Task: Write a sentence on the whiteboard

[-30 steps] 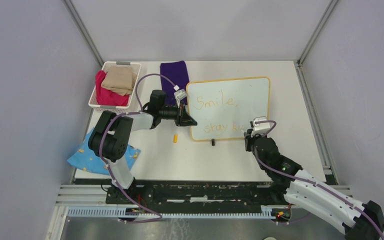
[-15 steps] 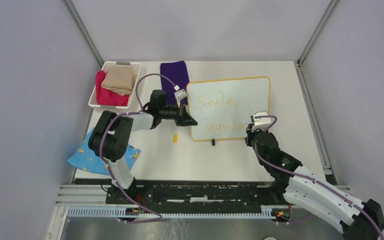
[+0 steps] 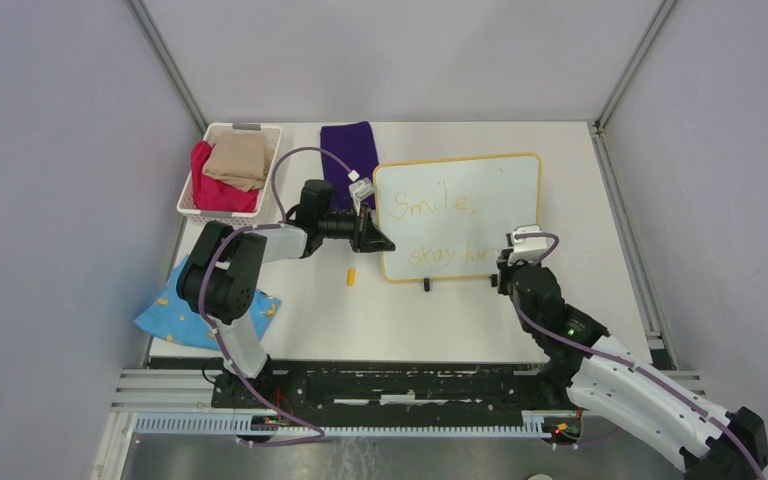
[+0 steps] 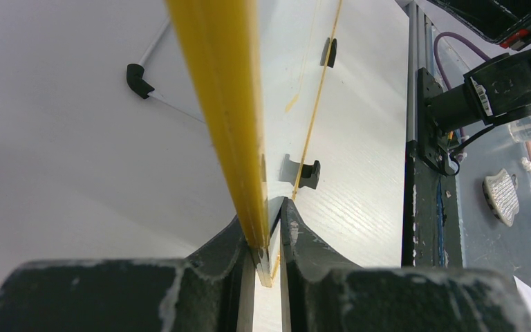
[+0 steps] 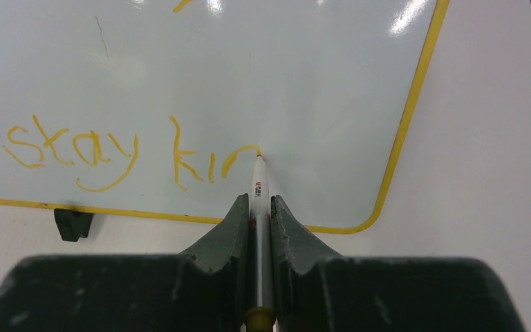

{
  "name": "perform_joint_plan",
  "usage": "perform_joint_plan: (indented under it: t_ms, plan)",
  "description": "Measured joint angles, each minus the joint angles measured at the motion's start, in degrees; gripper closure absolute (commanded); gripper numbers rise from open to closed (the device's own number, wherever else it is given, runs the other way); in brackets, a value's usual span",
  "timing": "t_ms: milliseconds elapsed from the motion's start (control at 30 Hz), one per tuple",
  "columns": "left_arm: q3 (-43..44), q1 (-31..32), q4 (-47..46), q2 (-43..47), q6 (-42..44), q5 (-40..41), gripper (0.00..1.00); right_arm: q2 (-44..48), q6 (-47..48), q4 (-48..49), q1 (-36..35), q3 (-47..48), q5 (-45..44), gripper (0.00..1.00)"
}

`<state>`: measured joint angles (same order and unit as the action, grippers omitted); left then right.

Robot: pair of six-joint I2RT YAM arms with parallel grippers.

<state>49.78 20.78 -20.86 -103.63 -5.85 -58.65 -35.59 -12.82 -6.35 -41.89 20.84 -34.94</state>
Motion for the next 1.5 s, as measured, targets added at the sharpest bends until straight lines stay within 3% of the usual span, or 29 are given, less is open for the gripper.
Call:
perform_joint_plan:
  t_ms: [767, 1133, 1500]
  plan:
    - [0.1, 0.0, 0.0, -0.1, 0.0, 0.0, 0.98, 3.7, -2.8, -4.3, 0.0, -2.2, 1.8, 1.0]
    - [0.1, 0.0, 0.0, -0.1, 0.0, 0.0, 0.98, 0.8, 1.0, -3.2, 0.3, 8.3, -0.9, 1.0]
    - [0.1, 0.0, 0.0, -0.1, 0.0, 0.0, 0.98, -4.4, 2.8, -0.5, 4.0, 9.4, -1.2, 1.0]
